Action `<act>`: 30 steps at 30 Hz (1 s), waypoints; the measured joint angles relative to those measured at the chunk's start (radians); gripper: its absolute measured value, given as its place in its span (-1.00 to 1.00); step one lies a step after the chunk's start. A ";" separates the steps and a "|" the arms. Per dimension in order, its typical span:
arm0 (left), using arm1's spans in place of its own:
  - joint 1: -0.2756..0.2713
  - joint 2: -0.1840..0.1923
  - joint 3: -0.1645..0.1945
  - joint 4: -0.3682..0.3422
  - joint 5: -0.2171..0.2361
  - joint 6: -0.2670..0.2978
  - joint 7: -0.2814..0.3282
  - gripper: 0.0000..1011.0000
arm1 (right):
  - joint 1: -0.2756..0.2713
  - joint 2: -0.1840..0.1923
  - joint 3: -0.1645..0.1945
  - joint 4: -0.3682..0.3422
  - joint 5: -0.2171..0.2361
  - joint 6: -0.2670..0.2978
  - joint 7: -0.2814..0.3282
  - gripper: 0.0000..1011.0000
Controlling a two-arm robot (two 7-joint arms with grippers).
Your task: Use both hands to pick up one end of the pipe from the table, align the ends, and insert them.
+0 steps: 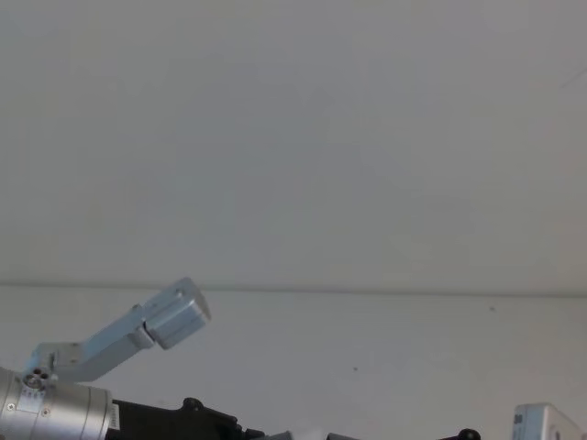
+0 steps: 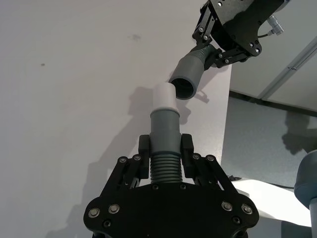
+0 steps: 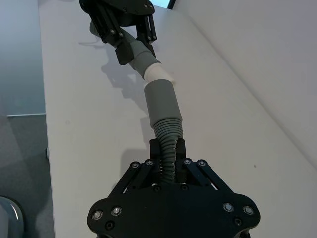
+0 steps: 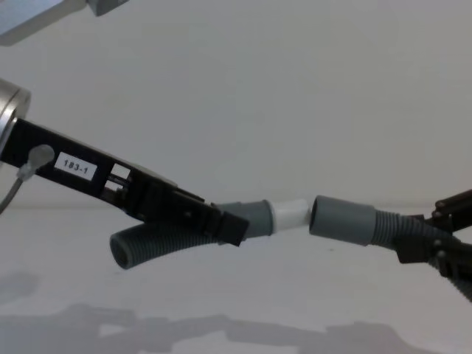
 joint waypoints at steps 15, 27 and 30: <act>-0.010 0.025 0.008 0.011 -0.013 0.001 -0.014 -0.33 | 0.039 -0.010 -0.037 0.025 -0.008 0.022 0.003 -0.73; -0.017 0.036 0.018 0.023 -0.018 -0.001 -0.014 -0.33 | 0.066 -0.014 -0.062 0.044 -0.012 0.032 0.008 -0.73; -0.021 0.036 0.021 0.027 -0.020 -0.003 -0.015 -0.33 | 0.072 -0.015 -0.066 0.048 -0.012 0.032 0.010 -0.73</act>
